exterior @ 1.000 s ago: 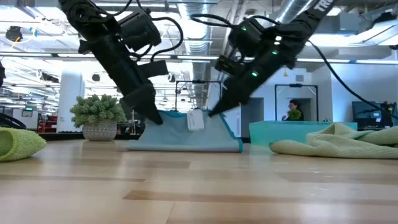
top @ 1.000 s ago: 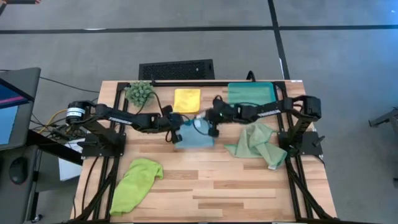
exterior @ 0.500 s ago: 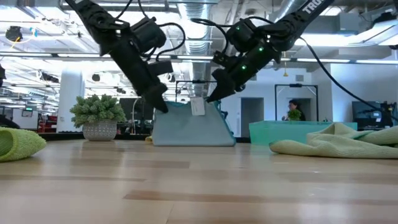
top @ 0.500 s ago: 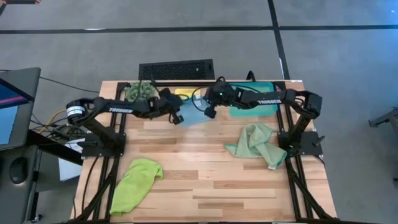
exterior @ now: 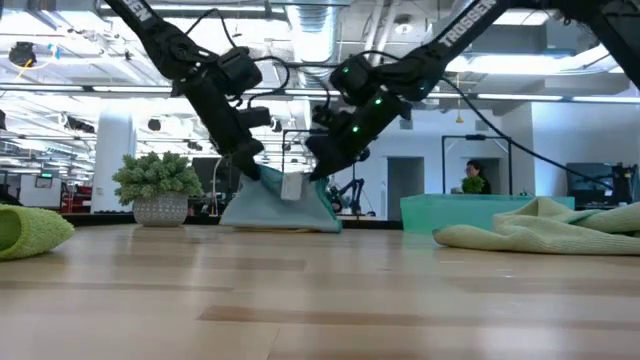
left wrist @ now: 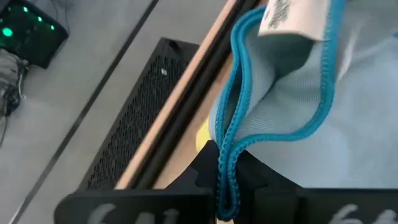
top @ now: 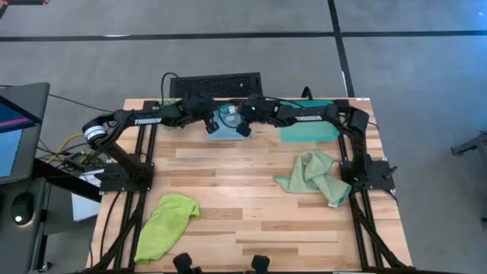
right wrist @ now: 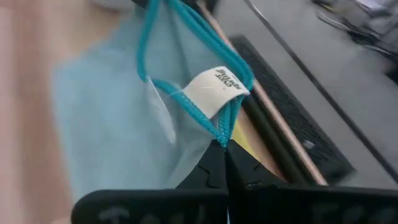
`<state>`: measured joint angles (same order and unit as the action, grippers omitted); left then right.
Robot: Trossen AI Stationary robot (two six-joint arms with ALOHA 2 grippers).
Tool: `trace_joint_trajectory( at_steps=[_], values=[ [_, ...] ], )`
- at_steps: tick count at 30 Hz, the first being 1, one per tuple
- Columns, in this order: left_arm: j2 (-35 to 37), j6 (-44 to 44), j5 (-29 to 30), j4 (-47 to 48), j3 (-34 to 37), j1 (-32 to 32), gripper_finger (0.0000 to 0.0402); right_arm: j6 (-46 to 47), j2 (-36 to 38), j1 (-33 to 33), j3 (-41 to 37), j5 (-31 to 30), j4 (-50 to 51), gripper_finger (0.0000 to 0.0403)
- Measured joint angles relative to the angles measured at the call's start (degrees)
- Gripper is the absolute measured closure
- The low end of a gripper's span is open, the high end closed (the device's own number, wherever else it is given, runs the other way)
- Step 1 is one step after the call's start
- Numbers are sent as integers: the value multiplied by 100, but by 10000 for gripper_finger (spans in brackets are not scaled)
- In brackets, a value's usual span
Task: Fold microfiber towels
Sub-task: Stack the blue microfiber cloth on top of the yellow microfiber cloth
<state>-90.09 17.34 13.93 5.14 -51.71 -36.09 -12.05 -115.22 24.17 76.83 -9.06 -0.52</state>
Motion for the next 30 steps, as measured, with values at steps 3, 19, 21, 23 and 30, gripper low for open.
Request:
trace_joint_trajectory(
  at_steps=[3, 19, 21, 23, 30],
  values=[
    [-195, 220, -21, -18, -163, -151, 401, 2, -46, 69, 131, -322, 194, 401],
    [-873, 298, -12, 476, -636, -320, 401, 107, -39, 373, 147, -110, 95, 393],
    [-938, 255, -9, 496, -635, -316, 401, 107, -39, 397, 147, -92, 96, 390],
    [-953, 250, -47, 523, -635, -316, 401, 106, -39, 397, 147, -89, 116, 385],
    [-944, 125, 84, 686, -633, -284, 341, 136, -39, 402, 145, -144, 160, 333]
  ],
)
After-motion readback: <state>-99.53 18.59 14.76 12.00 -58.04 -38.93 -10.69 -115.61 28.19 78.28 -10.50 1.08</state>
